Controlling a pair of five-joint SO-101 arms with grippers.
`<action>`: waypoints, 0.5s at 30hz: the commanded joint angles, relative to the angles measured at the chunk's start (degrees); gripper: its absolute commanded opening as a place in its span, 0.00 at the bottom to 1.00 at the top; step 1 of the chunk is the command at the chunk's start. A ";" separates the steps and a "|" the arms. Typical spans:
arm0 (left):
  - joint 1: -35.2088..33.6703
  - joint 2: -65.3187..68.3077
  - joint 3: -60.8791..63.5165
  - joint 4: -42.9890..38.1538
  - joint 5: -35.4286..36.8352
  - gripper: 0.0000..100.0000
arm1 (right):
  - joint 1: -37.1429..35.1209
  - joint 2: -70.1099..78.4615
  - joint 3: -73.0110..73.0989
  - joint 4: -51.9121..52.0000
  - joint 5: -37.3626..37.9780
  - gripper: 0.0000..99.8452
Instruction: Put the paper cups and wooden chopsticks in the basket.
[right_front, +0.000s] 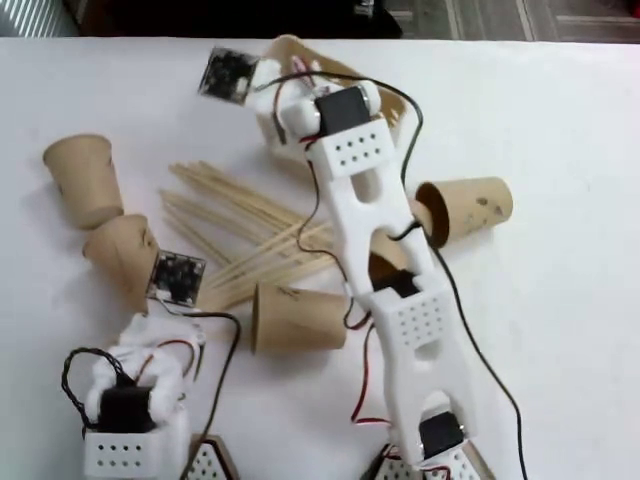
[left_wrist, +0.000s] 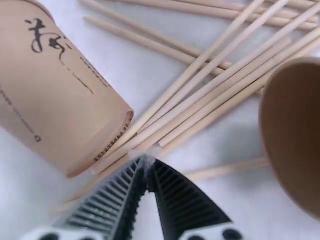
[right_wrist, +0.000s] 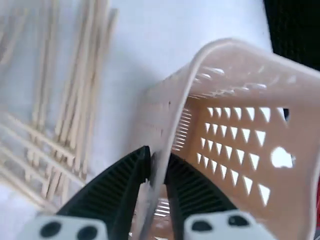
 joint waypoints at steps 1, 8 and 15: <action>0.22 -0.13 -1.14 -0.35 -0.35 0.03 | -0.48 -1.63 -0.97 3.91 3.34 0.02; 0.22 -0.13 -1.14 -0.35 -0.35 0.03 | 1.80 -4.00 -3.60 6.46 3.34 0.02; 0.22 -0.13 -1.14 -0.35 -0.35 0.03 | 3.65 -6.99 -3.43 6.46 3.43 0.02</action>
